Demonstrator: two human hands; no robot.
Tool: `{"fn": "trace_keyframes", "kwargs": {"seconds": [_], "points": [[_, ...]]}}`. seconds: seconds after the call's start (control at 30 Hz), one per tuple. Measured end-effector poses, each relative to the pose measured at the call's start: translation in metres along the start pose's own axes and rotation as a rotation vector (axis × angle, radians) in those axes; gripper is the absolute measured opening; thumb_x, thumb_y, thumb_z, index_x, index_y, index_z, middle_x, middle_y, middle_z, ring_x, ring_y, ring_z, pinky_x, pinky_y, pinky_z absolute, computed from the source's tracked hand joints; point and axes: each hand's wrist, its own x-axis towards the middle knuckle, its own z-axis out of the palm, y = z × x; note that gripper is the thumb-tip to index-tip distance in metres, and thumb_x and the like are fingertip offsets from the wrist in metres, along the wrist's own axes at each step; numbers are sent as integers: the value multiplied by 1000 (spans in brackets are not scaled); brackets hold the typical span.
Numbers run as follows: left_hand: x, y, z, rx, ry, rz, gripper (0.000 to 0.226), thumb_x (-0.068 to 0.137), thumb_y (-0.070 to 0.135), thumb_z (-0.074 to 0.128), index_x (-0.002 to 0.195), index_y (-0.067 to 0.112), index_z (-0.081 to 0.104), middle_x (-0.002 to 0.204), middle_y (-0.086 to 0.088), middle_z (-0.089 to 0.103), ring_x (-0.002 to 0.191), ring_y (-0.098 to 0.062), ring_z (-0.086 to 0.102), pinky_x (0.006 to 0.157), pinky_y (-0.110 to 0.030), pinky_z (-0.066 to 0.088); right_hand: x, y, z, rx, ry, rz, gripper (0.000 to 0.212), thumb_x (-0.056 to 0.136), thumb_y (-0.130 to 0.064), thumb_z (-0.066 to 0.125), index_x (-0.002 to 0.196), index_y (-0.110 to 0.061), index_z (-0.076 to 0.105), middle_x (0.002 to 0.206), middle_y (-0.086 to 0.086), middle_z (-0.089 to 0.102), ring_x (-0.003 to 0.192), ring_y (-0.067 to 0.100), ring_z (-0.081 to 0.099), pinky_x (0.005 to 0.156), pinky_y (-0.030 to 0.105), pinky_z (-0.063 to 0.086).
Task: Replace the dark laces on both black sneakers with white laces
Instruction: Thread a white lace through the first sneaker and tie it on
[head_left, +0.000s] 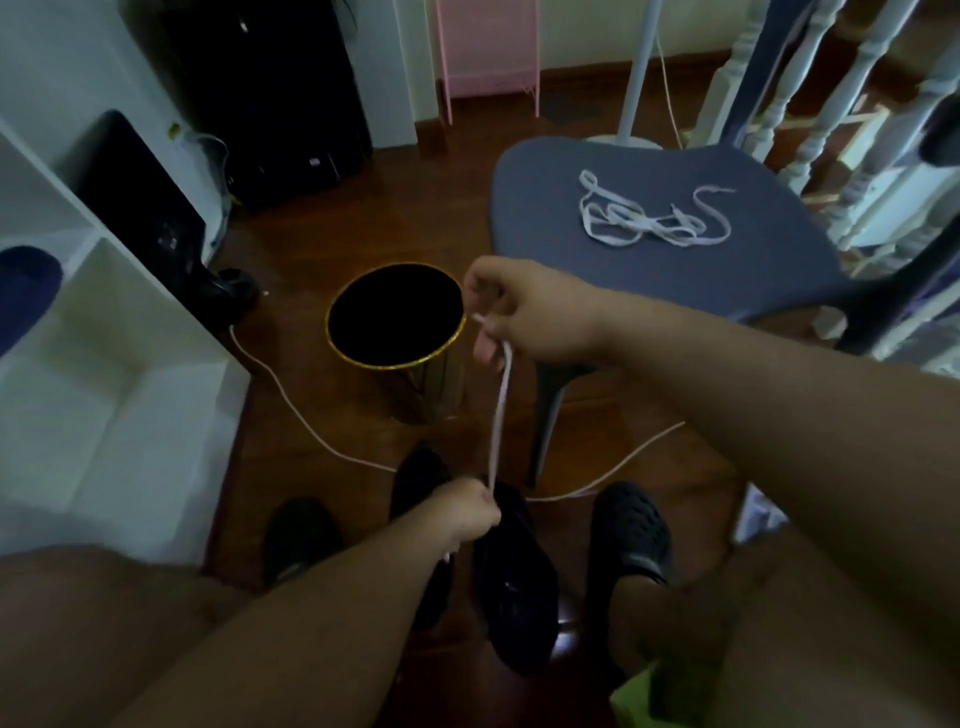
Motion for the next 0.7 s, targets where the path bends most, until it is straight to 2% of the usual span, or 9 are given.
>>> {"fn": "trace_keyframes", "kwargs": {"seconds": [0.1,0.13,0.23,0.27,0.33,0.4,0.53,0.63,0.7], "points": [[25,-29,47,70,-93,-49,16,104,26,56,98,16,68,103,-5,67,82,-29,64,71,-38,55,0,26,32,-250,-124,5,24,95,-6,61,107,-24,48,95,-3,78,93,16,70,83,35,54],[28,-36,58,138,-117,-54,9,104,22,54,102,22,63,108,-3,63,81,-28,61,69,-38,52,-1,35,45,-330,-153,17,25,93,-10,65,109,-23,51,100,-3,76,97,18,68,86,37,54],[26,-49,80,280,-62,-39,31,103,19,54,132,32,52,121,-2,59,87,-21,61,72,-37,53,-2,60,69,-458,-242,69,17,92,-14,65,100,-27,59,104,-3,73,101,24,67,88,39,55],[24,-52,84,291,-11,-20,31,104,24,56,133,31,49,118,-1,60,89,-20,61,73,-37,53,-2,66,71,-470,-267,94,15,93,-13,62,97,-27,62,100,-5,72,101,24,67,87,37,55],[26,-53,90,307,68,19,23,103,25,57,123,30,47,108,1,60,91,-22,63,72,-38,53,0,75,68,-446,-282,150,17,95,-9,57,97,-23,67,93,-11,72,98,18,69,86,34,56],[26,-51,90,306,102,26,21,102,16,54,112,32,44,99,2,59,89,-23,64,66,-39,51,4,81,64,-356,-269,198,22,95,-7,55,96,-25,68,91,-12,76,94,12,71,89,36,58],[26,-42,77,126,185,68,25,95,22,56,107,36,38,88,3,59,68,-19,57,53,-32,41,13,84,57,-273,-295,209,18,102,-15,56,89,-24,65,83,-12,78,87,13,73,89,38,59],[21,-33,52,18,248,110,15,94,31,57,105,35,49,89,4,61,77,-23,63,61,-35,50,12,70,50,-241,-325,157,19,103,-16,55,88,-23,64,78,-9,78,84,21,71,82,38,55],[13,-31,26,-38,255,100,12,93,36,58,105,38,59,94,8,64,86,-19,65,73,-36,56,11,55,44,-237,-309,117,14,104,-16,56,94,-17,67,81,-6,78,78,14,69,75,32,52]]}}
